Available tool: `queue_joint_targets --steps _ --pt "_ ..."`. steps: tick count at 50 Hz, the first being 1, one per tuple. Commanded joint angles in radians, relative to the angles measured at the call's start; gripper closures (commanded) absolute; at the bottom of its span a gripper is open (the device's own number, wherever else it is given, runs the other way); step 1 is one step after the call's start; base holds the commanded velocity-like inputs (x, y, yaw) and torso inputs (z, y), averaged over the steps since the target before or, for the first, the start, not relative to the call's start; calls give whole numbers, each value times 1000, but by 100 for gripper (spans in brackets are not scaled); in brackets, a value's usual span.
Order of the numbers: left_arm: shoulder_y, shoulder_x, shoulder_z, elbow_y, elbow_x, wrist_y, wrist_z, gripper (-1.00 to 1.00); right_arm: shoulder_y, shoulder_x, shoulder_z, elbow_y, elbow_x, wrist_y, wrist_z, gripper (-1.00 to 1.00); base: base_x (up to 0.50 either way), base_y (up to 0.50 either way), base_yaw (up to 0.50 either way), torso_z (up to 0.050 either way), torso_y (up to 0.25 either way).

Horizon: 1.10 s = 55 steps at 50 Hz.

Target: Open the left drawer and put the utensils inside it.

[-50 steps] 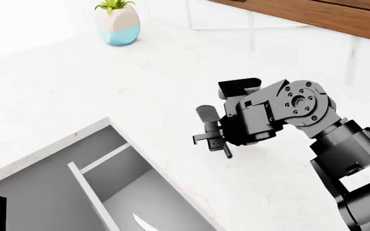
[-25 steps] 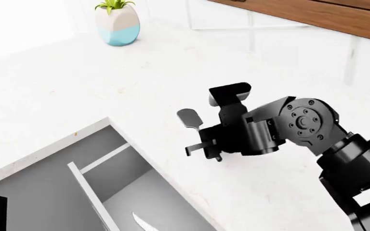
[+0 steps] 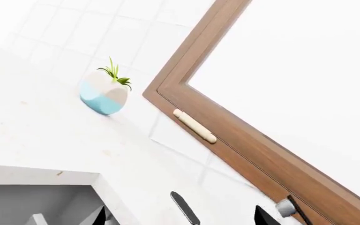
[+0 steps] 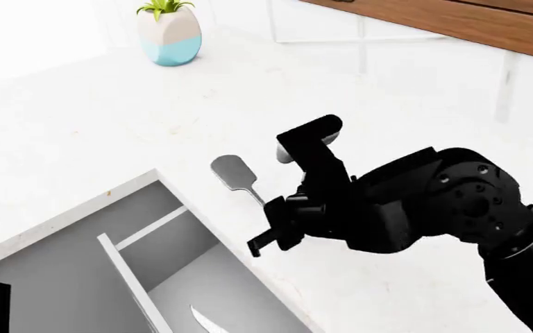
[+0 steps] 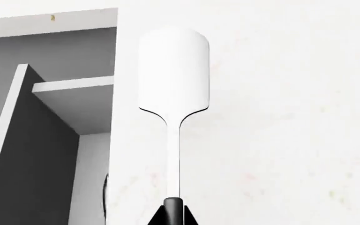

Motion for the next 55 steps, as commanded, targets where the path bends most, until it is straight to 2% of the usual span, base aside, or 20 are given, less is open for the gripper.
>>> queue_joint_targets --steps 1,8,10,31,36,42,48,55 --pt "0 0 -4 0 -19 0 -14 -100 -57 17 -40 -180 108 28 110 100 0 0 0 0 0" --pt "0 0 -4 0 -20 0 -15 -100 -55 18 -42 -181 109 26 109 100 0 0 0 0 0" --pt "5 0 -15 -3 -10 0 3 -100 -122 28 -88 -272 149 27 177 100 0 0 0 0 0" --pt "0 0 -1 3 -3 0 -2 -100 -108 19 -147 -284 156 98 147 100 0 0 0 0 0" --pt "-3 0 2 4 -26 1 -25 -100 -87 13 -143 -289 139 125 100 100 0 0 0 0 0" --pt "1 0 -6 1 -33 1 -25 -100 -82 14 -63 -317 40 125 -116 100 0 0 0 0 0" --pt "3 0 -9 1 -34 1 -22 -100 -142 15 -61 -378 -49 93 -152 100 0 0 0 0 0" --pt "3 0 -7 0 -34 0 -23 -100 -146 22 -69 -395 -45 99 -163 100 0 0 0 0 0"
